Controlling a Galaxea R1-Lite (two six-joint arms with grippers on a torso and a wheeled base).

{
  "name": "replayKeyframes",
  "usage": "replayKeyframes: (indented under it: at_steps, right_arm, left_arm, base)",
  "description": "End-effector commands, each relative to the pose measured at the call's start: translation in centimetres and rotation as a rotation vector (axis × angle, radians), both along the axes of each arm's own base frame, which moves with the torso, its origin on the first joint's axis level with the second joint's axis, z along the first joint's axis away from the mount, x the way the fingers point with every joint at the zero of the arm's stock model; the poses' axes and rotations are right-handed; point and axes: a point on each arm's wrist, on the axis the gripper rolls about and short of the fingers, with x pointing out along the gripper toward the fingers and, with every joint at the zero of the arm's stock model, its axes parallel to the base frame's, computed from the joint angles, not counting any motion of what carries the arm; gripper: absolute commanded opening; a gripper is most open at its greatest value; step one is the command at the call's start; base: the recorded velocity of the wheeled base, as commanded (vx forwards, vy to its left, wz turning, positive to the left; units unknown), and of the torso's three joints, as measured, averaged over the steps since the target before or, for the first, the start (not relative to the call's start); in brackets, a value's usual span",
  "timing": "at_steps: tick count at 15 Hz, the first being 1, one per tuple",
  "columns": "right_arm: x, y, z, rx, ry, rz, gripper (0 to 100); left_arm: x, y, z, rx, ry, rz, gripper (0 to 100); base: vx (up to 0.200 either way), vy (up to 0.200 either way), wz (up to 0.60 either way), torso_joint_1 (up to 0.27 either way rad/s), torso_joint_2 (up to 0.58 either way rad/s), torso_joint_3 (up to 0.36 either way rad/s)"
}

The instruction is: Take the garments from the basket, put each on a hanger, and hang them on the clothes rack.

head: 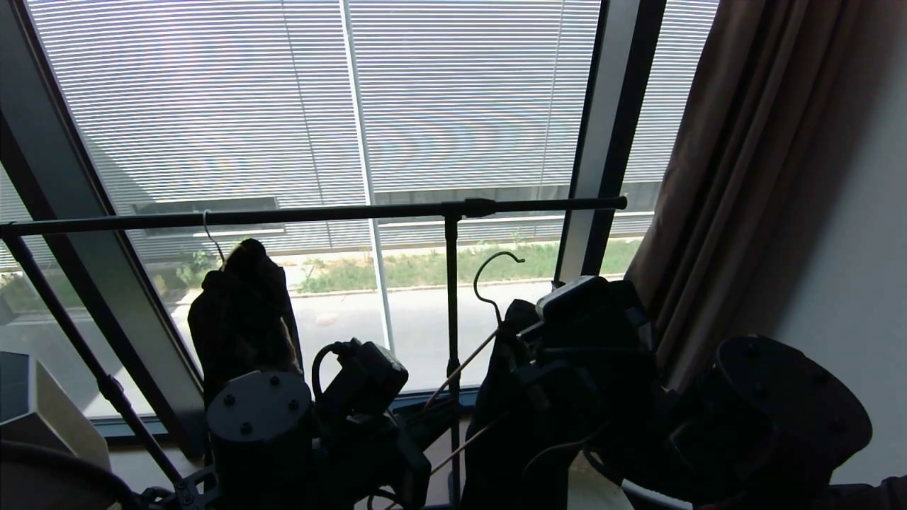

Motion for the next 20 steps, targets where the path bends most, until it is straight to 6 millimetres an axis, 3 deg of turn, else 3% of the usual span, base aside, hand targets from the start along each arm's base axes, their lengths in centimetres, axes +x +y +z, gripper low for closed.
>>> replayKeyframes:
  at_steps: [1,5,14,20]
  right_arm:
    - [0.3,-0.3,0.2,0.003,-0.004,-0.013,100]
    - [1.5,-1.7,1.2,0.029,-0.024,-0.068,100]
    - [0.6,-2.7,1.7,0.032,-0.032,-0.009,100]
    - [0.0,-2.3,0.0,-0.03,0.01,0.06,100]
  left_arm:
    - [0.2,0.5,0.2,-0.013,-0.015,0.018,0]
    - [-0.3,1.5,0.2,-0.037,-0.043,0.034,0]
    - [-0.4,2.9,-0.2,-0.041,-0.045,0.07,0]
    - [0.0,3.0,-0.1,-0.05,-0.044,0.081,0]
  base:
    - [0.0,0.0,0.0,0.0,0.0,0.0]
    - [0.0,0.0,0.0,0.0,0.0,0.0]
    - [0.0,0.0,0.0,0.0,0.0,0.0]
    - [0.0,0.0,0.0,0.0,0.0,0.0]
